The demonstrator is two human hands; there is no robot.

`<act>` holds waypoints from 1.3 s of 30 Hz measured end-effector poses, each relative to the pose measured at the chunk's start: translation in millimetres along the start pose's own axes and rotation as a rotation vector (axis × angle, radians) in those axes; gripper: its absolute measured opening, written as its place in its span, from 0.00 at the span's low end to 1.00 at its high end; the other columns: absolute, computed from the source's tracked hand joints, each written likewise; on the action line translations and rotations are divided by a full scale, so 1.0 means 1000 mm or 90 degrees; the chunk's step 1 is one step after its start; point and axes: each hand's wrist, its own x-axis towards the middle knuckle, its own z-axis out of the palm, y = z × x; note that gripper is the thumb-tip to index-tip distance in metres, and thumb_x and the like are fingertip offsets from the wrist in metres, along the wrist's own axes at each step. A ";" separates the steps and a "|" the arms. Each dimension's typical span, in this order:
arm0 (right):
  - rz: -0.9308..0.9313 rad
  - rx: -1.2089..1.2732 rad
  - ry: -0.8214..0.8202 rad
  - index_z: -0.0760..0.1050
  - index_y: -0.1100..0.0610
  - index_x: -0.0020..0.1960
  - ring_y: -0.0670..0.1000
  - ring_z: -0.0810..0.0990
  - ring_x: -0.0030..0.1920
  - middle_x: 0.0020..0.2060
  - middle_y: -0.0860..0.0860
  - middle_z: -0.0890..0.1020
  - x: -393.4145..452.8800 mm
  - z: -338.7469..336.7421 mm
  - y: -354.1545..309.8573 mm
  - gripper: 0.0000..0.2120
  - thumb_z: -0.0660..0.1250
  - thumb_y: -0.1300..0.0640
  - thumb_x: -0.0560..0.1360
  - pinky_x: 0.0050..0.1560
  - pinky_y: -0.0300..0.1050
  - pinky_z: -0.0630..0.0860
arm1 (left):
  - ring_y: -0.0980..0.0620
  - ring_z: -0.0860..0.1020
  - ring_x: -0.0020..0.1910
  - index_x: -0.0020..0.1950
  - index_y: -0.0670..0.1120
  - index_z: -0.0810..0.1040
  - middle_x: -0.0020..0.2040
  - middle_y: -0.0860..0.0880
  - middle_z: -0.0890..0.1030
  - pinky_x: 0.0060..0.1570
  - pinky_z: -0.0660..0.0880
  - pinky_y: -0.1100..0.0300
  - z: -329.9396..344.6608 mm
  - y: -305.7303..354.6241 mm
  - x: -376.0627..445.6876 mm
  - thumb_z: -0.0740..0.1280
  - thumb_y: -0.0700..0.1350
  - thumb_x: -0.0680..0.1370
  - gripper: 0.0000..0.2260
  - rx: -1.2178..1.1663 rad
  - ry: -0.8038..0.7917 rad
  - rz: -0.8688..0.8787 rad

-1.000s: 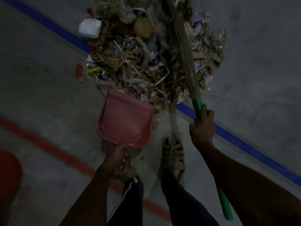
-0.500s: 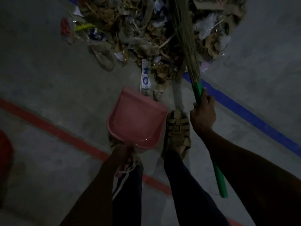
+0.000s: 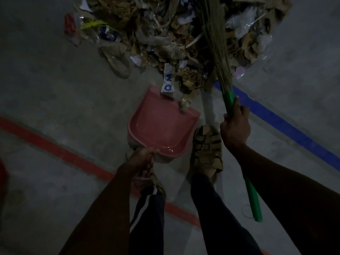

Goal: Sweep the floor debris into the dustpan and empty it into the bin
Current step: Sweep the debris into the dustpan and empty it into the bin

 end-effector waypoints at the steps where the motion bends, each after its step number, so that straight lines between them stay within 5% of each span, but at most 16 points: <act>1: -0.003 0.001 -0.002 0.53 0.52 0.80 0.60 0.76 0.50 0.65 0.59 0.68 0.000 0.001 0.001 0.36 0.65 0.58 0.76 0.38 0.54 0.78 | 0.51 0.60 0.17 0.20 0.46 0.69 0.20 0.46 0.65 0.20 0.57 0.68 0.000 0.009 0.003 0.64 0.48 0.80 0.27 0.000 -0.016 0.009; 7: -0.032 0.001 -0.039 0.56 0.54 0.78 0.59 0.76 0.52 0.64 0.56 0.68 -0.015 0.003 0.010 0.34 0.65 0.58 0.76 0.40 0.57 0.80 | 0.52 0.58 0.15 0.28 0.43 0.67 0.21 0.47 0.63 0.21 0.54 0.70 -0.003 0.050 0.020 0.64 0.53 0.78 0.22 0.002 -0.030 -0.008; 12: -0.062 0.012 -0.074 0.59 0.54 0.77 0.57 0.76 0.48 0.61 0.56 0.70 -0.043 0.008 0.023 0.32 0.66 0.59 0.75 0.37 0.49 0.76 | 0.52 0.58 0.16 0.29 0.44 0.68 0.24 0.47 0.63 0.20 0.53 0.70 -0.005 0.066 0.025 0.65 0.54 0.78 0.21 0.024 -0.015 0.000; 16: -0.019 0.033 0.049 0.62 0.56 0.76 0.55 0.76 0.49 0.60 0.57 0.72 -0.042 0.006 0.029 0.32 0.67 0.63 0.75 0.35 0.49 0.75 | 0.52 0.58 0.17 0.28 0.44 0.69 0.23 0.47 0.64 0.20 0.52 0.68 -0.009 0.075 0.024 0.66 0.55 0.77 0.22 0.040 0.004 -0.003; 19: 0.006 0.054 0.134 0.60 0.58 0.78 0.43 0.73 0.47 0.62 0.59 0.72 -0.024 -0.002 0.032 0.35 0.65 0.67 0.73 0.36 0.46 0.74 | 0.51 0.58 0.17 0.28 0.44 0.68 0.22 0.47 0.63 0.21 0.52 0.67 -0.011 0.085 0.022 0.65 0.54 0.78 0.22 0.060 0.005 0.002; 23: 0.049 0.020 0.165 0.56 0.53 0.79 0.54 0.80 0.49 0.65 0.58 0.70 0.015 -0.015 0.041 0.37 0.63 0.65 0.73 0.38 0.47 0.73 | 0.52 0.58 0.15 0.28 0.43 0.68 0.21 0.48 0.63 0.20 0.53 0.71 -0.013 0.098 0.024 0.64 0.53 0.79 0.22 0.073 0.000 -0.001; 28: 0.120 -0.004 0.093 0.58 0.53 0.79 0.63 0.75 0.50 0.61 0.60 0.70 0.051 -0.023 0.044 0.35 0.63 0.63 0.73 0.39 0.48 0.68 | 0.51 0.58 0.14 0.27 0.43 0.68 0.21 0.47 0.63 0.20 0.54 0.71 -0.007 0.108 0.027 0.64 0.52 0.78 0.22 0.079 -0.009 0.005; 37: 0.056 0.058 -0.027 0.58 0.53 0.79 0.47 0.70 0.45 0.61 0.56 0.70 0.014 -0.015 0.052 0.36 0.67 0.64 0.73 0.39 0.43 0.68 | 0.51 0.58 0.15 0.29 0.43 0.68 0.21 0.47 0.63 0.19 0.55 0.70 0.016 0.124 0.035 0.64 0.52 0.77 0.21 0.096 -0.016 0.028; 39: 0.010 0.052 -0.053 0.61 0.55 0.78 0.52 0.74 0.46 0.60 0.56 0.71 0.001 -0.009 0.056 0.35 0.68 0.63 0.73 0.38 0.43 0.68 | 0.51 0.59 0.15 0.29 0.43 0.68 0.22 0.47 0.63 0.19 0.55 0.70 0.019 0.127 0.038 0.65 0.52 0.77 0.20 0.103 -0.023 0.040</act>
